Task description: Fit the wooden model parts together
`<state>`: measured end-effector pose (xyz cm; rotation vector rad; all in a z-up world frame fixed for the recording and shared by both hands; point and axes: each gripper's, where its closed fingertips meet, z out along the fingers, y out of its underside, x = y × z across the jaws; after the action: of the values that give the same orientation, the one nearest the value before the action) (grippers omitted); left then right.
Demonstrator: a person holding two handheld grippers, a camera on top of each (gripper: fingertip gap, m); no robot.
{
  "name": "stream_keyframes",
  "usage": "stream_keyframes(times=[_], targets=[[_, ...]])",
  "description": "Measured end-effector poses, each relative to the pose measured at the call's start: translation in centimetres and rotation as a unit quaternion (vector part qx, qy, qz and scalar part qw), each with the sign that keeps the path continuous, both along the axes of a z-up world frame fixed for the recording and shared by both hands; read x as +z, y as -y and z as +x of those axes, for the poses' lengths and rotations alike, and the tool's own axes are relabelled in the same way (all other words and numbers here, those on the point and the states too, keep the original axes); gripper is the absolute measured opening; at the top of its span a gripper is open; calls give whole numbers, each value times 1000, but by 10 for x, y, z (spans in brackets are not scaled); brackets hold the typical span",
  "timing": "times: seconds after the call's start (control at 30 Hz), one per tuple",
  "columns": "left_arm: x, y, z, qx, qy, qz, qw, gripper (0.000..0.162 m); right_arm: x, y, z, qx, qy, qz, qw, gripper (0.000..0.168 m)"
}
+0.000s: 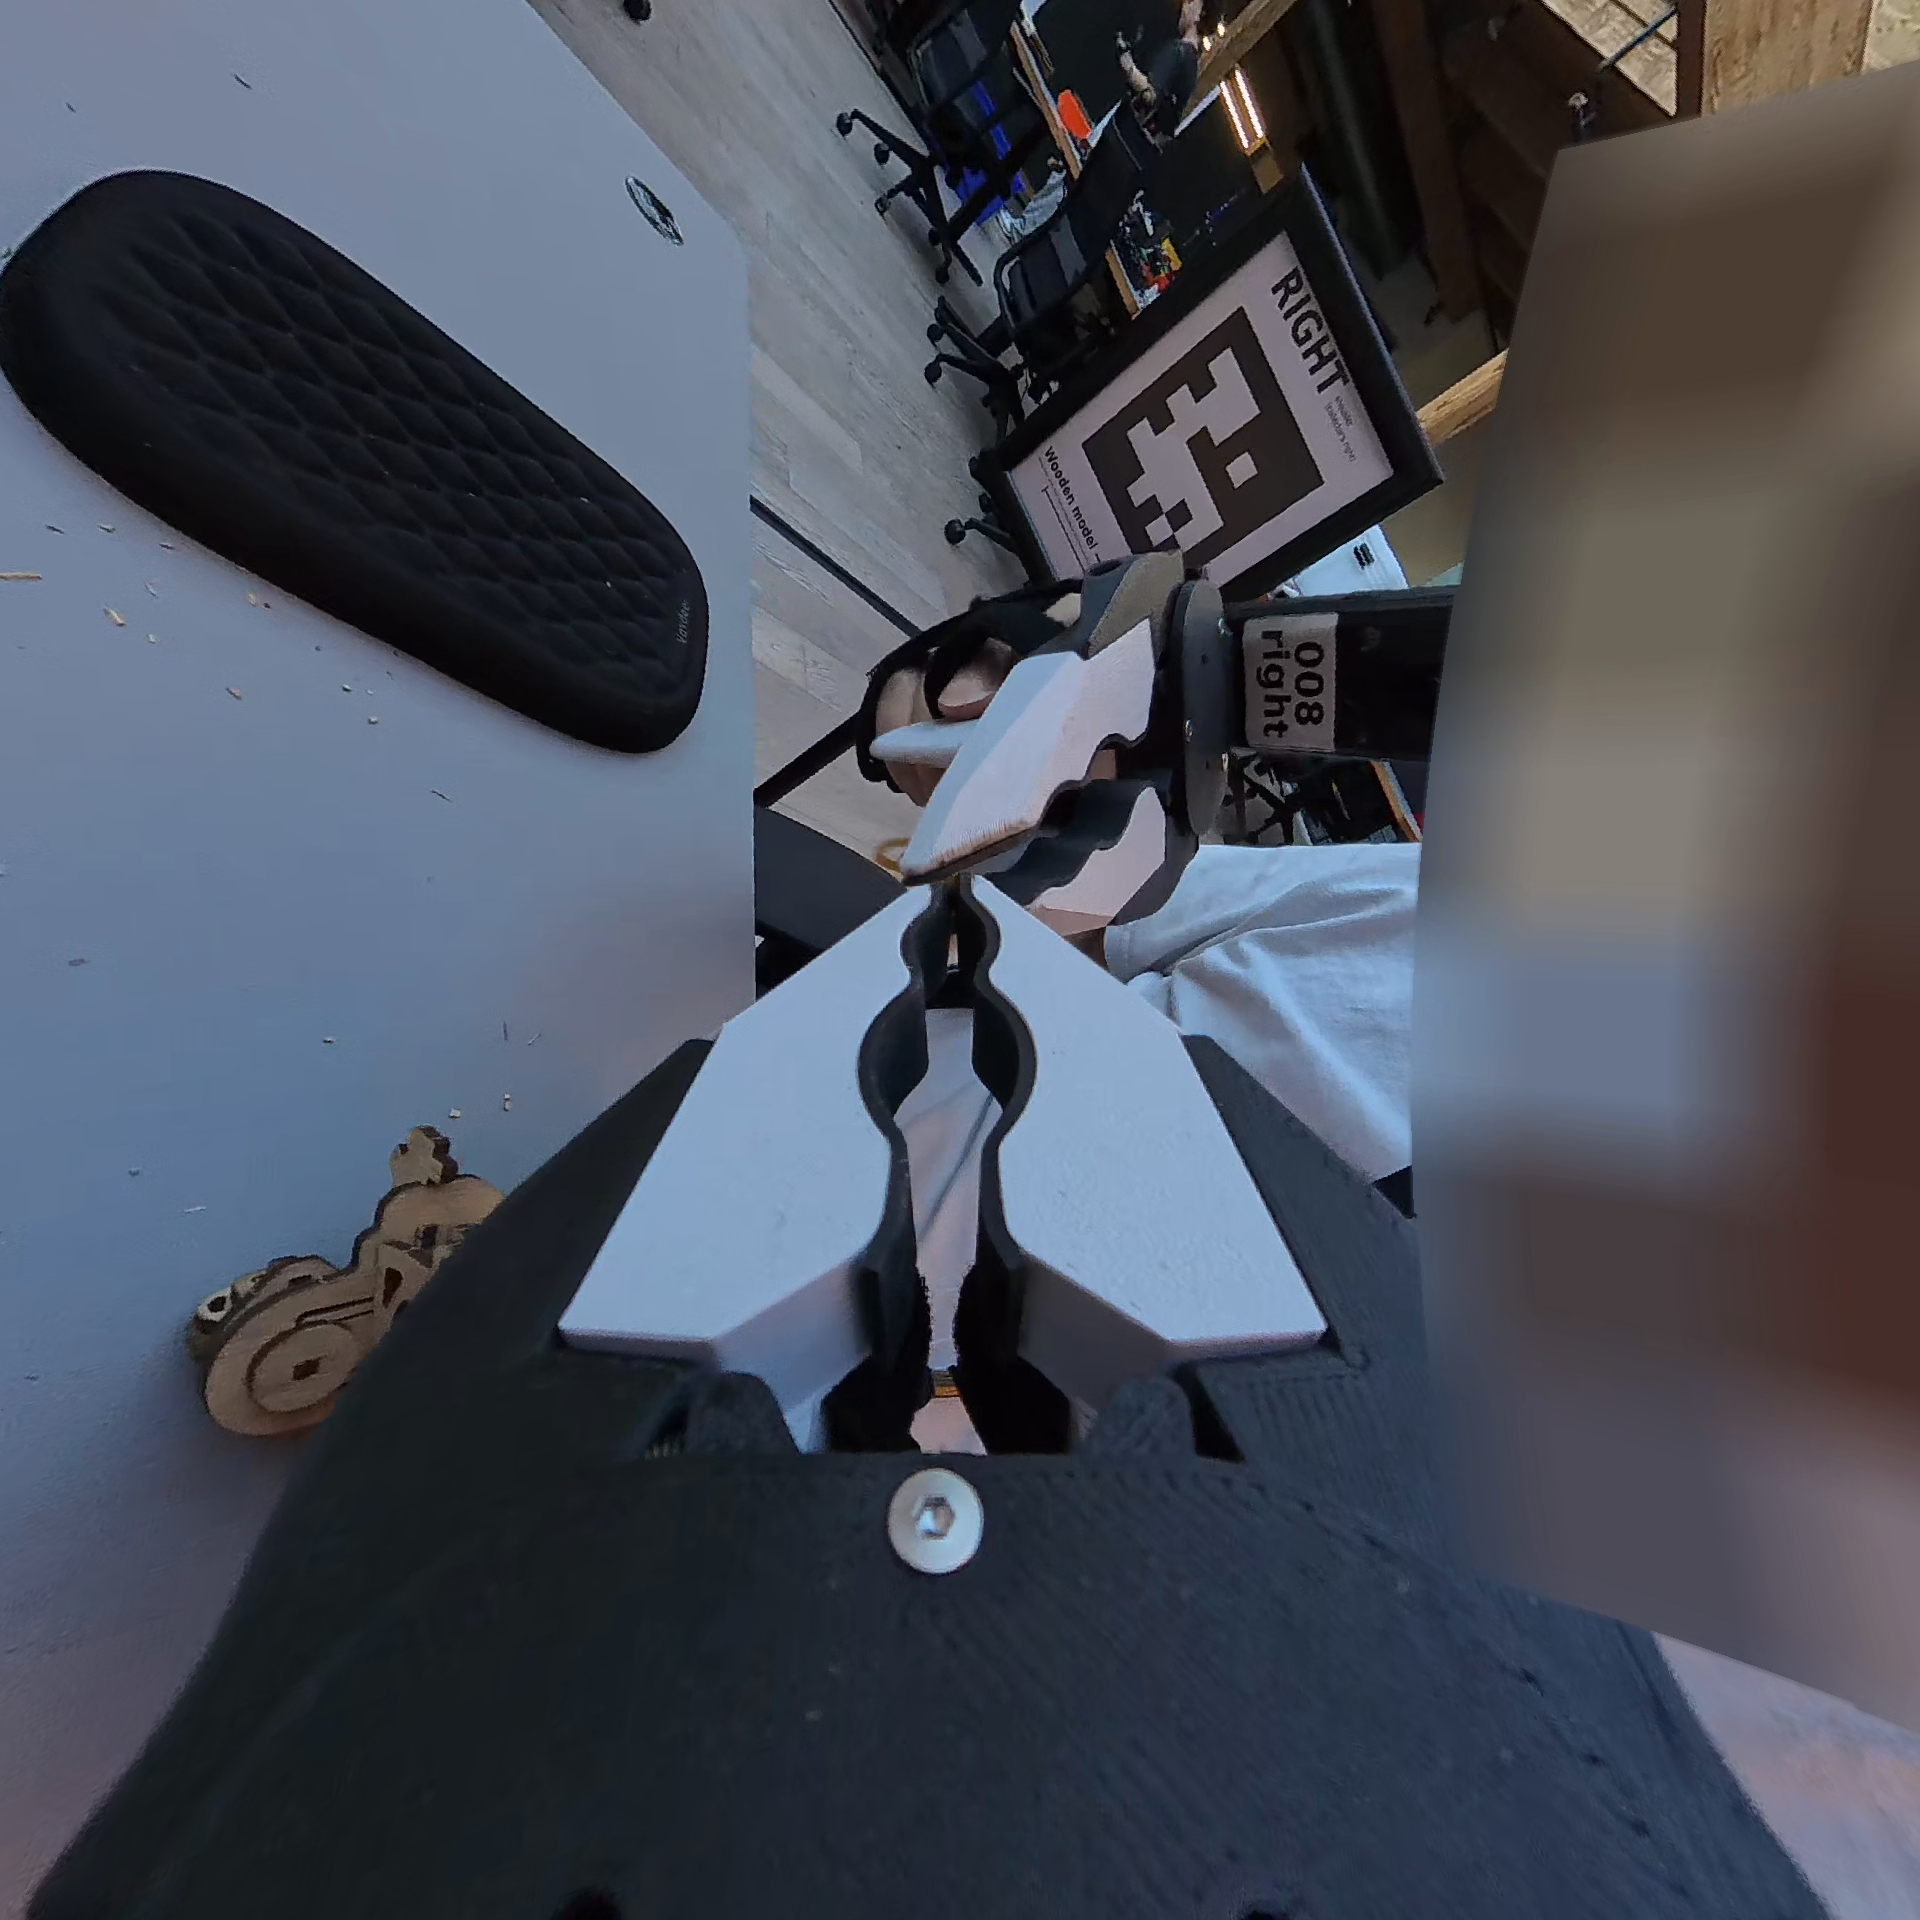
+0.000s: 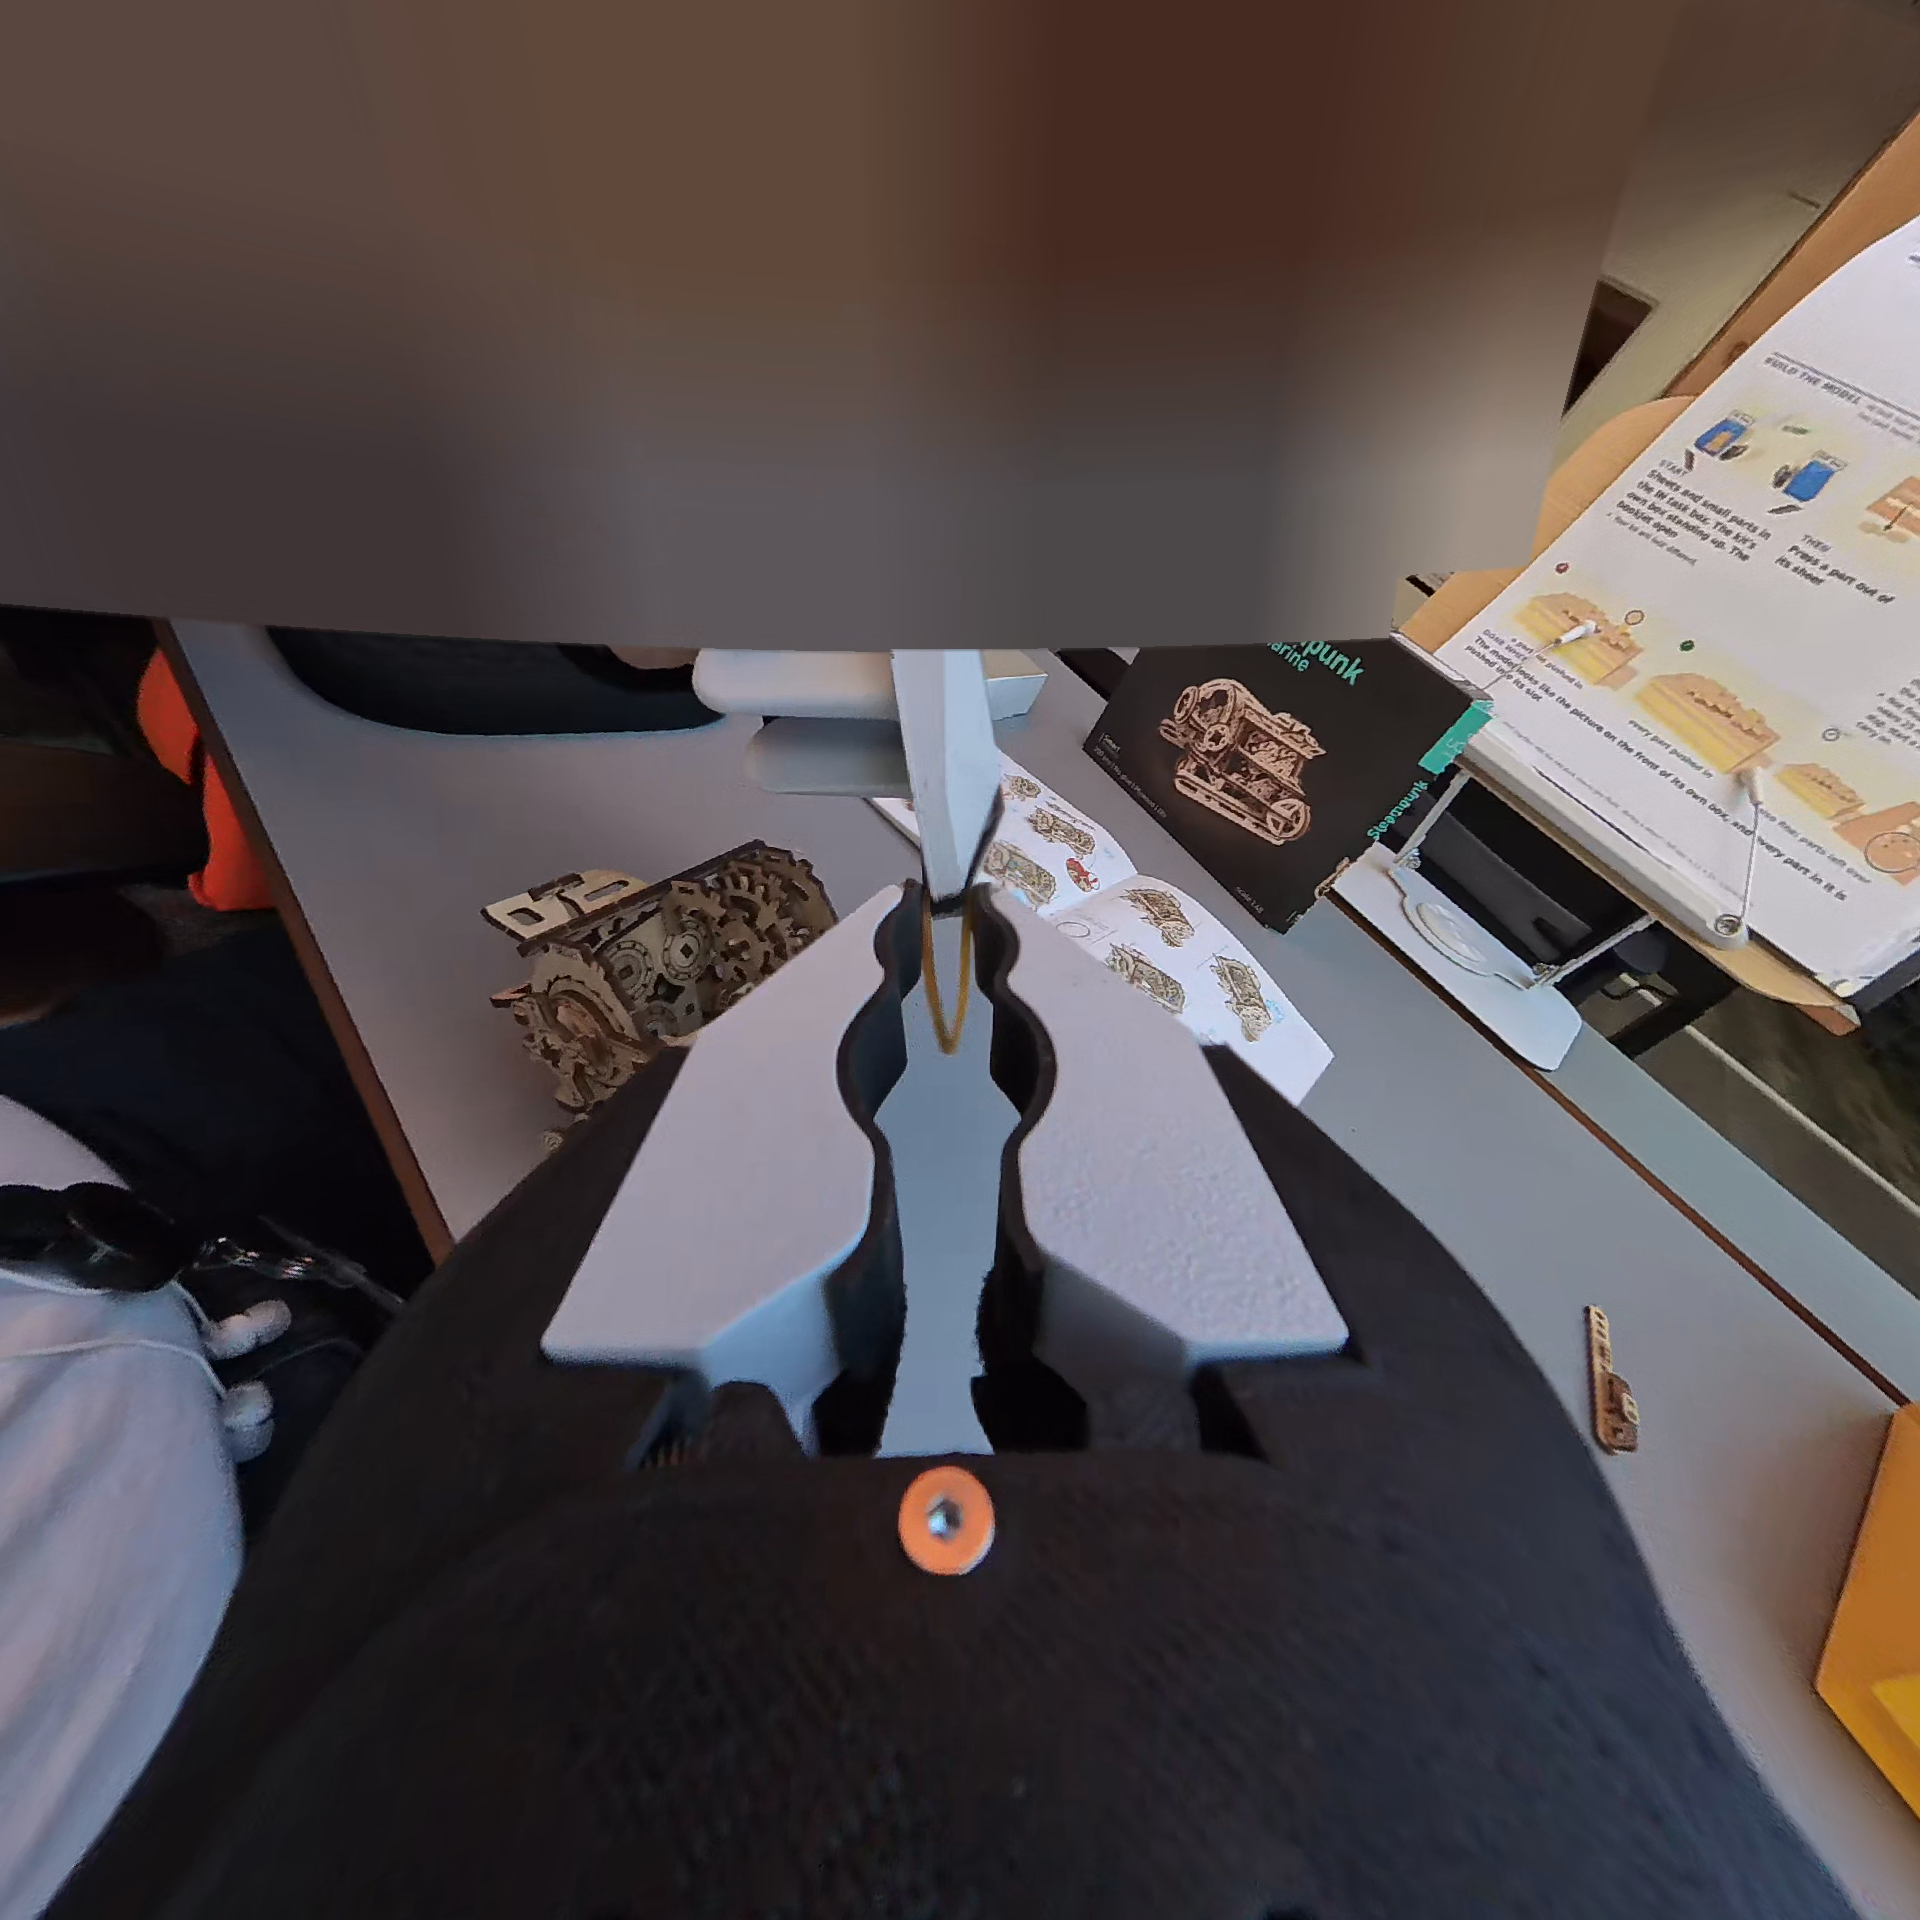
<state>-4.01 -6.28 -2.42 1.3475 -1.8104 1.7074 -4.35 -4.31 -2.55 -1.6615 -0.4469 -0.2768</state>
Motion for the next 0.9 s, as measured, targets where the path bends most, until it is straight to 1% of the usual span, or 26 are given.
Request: stream_keyframes(times=[0.03,0.2,0.3,0.4,0.53,0.63,0.7,0.77,0.87,0.9], targets=[[0,1,-1,-2,0,-2,1000,0,0,1,-1,4,-5,2,1000,8],[1,0,-5,-7,3,-6,1000,0,3,6,-6,24,-27,10,999,7],[2,-1,-8,-8,7,-9,1000,0,6,11,-11,50,-59,18,997,0],[1,0,-10,-13,8,-8,1000,0,5,10,-11,60,-88,11,994,0],[2,-1,-10,-11,7,-17,1000,0,6,11,-13,65,-76,16,995,0],[-1,-1,-12,-18,5,-10,1000,0,12,16,-19,77,-30,33,996,13],[-2,2,-15,-29,3,-7,1000,0,16,15,-16,67,-6,38,997,23],[-3,6,-17,-39,3,-3,999,0,13,13,-17,82,-12,20,996,38],[-2,9,-17,-43,4,-4,999,0,11,13,-23,113,-49,-3,992,40],[-2,10,-17,-42,4,-5,999,0,10,12,-22,112,-58,-8,992,40]])
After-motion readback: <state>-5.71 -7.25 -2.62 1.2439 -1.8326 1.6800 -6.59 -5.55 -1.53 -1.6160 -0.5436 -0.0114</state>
